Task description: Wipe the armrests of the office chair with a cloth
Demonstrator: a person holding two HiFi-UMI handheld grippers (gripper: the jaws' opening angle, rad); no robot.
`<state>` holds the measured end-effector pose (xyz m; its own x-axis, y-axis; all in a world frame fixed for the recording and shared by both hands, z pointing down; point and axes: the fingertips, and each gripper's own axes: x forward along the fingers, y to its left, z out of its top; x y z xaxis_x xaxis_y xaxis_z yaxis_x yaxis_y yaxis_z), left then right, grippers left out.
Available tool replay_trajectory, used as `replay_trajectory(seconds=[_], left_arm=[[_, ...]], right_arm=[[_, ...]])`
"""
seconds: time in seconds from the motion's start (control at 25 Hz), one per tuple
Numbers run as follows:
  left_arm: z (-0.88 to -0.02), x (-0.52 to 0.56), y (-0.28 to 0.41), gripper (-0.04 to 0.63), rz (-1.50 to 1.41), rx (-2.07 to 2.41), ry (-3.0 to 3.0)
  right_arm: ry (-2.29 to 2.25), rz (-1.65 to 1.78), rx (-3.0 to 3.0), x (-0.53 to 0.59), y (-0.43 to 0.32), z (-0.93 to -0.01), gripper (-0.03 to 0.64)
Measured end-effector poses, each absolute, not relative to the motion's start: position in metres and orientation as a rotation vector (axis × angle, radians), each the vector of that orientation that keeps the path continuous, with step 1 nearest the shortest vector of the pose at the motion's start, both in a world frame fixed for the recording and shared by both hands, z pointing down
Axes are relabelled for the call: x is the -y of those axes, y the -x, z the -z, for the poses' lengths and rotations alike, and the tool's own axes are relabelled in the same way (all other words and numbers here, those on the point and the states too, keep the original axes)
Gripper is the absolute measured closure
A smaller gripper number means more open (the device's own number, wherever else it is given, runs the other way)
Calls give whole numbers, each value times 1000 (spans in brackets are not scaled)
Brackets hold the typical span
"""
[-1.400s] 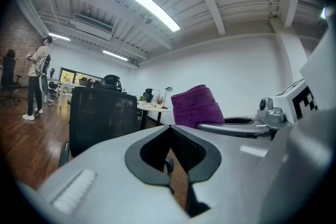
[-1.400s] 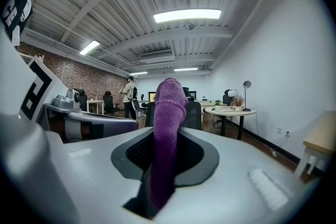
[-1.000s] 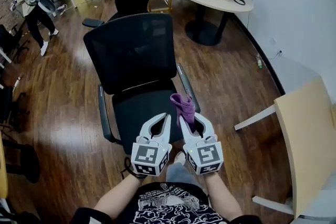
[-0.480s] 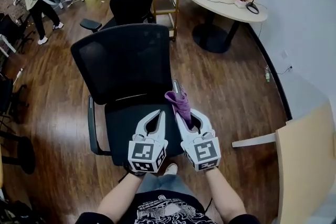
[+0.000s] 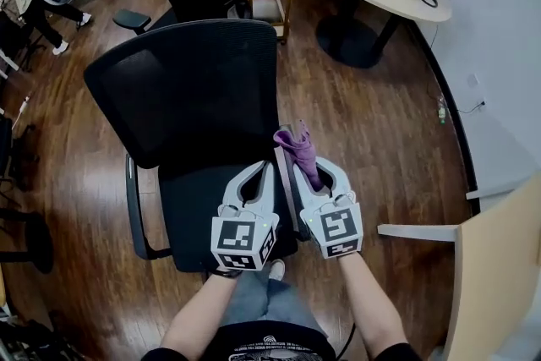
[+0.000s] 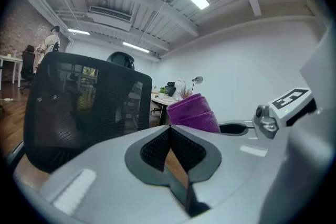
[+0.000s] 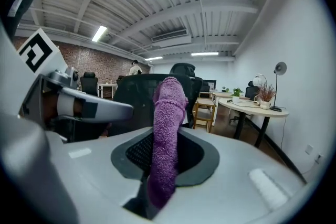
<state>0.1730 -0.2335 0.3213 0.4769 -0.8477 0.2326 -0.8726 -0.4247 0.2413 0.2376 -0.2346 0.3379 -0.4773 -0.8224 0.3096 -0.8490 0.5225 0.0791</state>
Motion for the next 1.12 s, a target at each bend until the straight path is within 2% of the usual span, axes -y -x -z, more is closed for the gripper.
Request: replay_trajectory(seconds=[0.64, 1.12], left_arm=[[-417, 311, -161, 591, -217, 1326, -2330], [-440, 297, -172, 591, -244, 1306, -2315]], right_arm=[[-1179, -235, 2202, 372, -244, -495, 541], [-1188, -389, 2222, 363, -235, -513, 541]])
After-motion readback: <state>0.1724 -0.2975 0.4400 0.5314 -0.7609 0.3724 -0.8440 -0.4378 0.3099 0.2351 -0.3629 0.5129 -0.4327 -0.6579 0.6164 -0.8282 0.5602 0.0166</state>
